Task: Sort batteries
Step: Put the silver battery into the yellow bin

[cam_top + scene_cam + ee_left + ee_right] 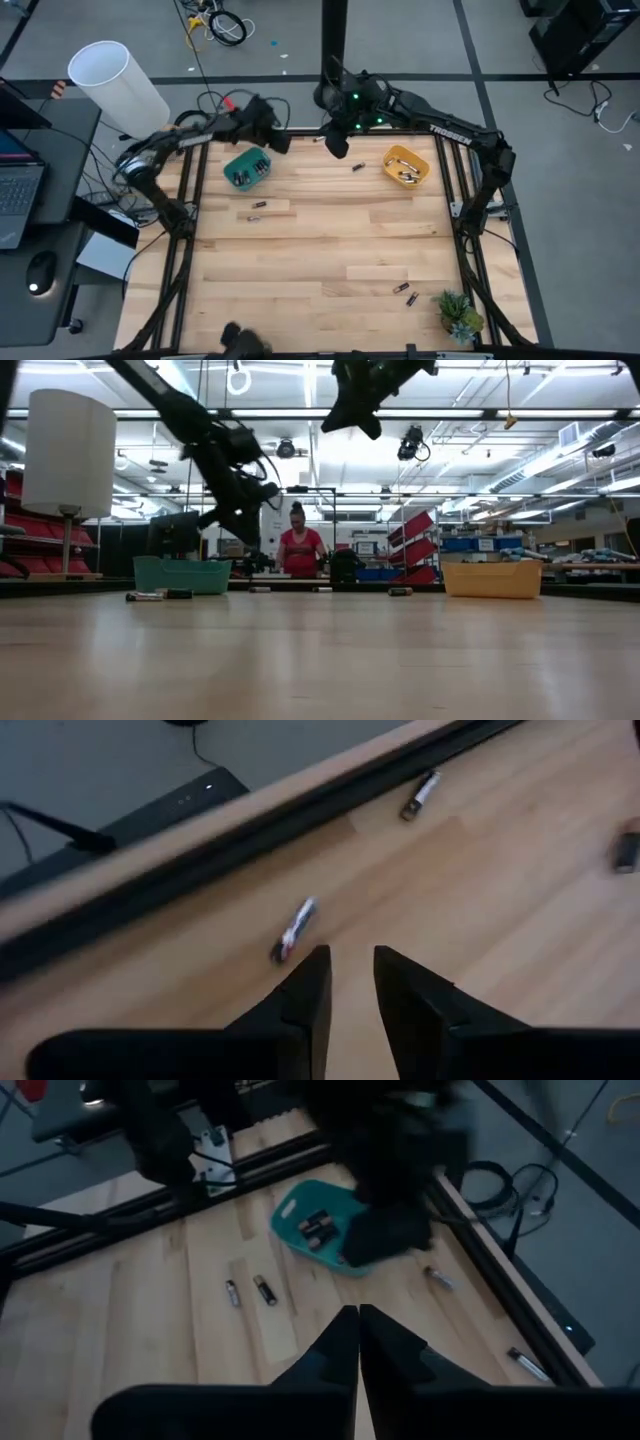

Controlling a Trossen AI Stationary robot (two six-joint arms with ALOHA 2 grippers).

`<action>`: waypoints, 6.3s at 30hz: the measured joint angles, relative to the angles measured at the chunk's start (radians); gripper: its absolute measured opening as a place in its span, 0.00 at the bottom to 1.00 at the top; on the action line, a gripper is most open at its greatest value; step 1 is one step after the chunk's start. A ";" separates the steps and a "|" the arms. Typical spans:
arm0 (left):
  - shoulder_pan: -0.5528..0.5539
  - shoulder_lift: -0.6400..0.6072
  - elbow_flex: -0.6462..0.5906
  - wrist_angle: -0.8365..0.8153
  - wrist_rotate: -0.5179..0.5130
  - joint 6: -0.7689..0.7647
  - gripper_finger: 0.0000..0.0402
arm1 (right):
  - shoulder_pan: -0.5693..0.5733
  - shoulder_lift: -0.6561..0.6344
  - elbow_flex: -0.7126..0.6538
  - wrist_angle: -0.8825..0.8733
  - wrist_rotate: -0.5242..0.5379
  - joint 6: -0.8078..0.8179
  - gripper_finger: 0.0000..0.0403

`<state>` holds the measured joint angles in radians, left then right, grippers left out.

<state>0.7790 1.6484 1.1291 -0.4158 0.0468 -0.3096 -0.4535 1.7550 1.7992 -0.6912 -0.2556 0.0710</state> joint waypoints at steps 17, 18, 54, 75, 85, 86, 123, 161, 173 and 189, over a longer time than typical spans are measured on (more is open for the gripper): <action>0.096 0.473 0.478 -0.375 -0.004 0.228 0.45 | 0.042 -0.001 0.000 -0.029 -0.007 0.004 0.05; 0.101 0.477 0.477 -0.376 -0.004 0.229 0.44 | 0.044 -0.001 0.000 -0.028 -0.007 0.004 0.05; 0.000 0.487 0.483 -0.442 0.093 0.296 0.35 | 0.046 -0.001 0.000 0.005 -0.007 0.003 0.03; -0.082 0.493 0.452 -0.208 0.021 -0.043 0.39 | 0.052 0.000 0.000 0.017 -0.008 -0.008 0.04; -0.082 0.532 0.448 -0.214 0.042 -0.011 0.33 | 0.051 0.000 0.000 0.024 -0.008 -0.011 0.02; -0.082 0.533 0.448 -0.217 0.043 -0.005 0.31 | 0.051 0.000 0.000 0.024 -0.008 -0.012 0.02; -0.087 0.298 0.441 -0.426 0.219 0.285 0.02 | -0.021 -0.015 0.001 -0.095 -0.008 -0.075 0.03; -1.167 -0.492 -0.383 -0.108 -0.289 -0.707 0.06 | 0.586 0.371 -0.668 0.932 0.213 0.020 0.46; -1.194 -0.492 -0.383 -0.106 -0.291 -0.740 0.06 | 0.590 0.374 -0.669 0.926 0.212 -0.041 0.20; -1.193 -0.492 -0.383 -0.104 -0.271 -0.740 0.06 | 0.570 0.324 -0.676 0.885 0.230 -0.029 0.08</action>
<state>-0.4145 1.1568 0.7460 -0.5202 -0.2237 -1.0500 0.1168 2.0788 1.1232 0.1941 -0.0257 0.0418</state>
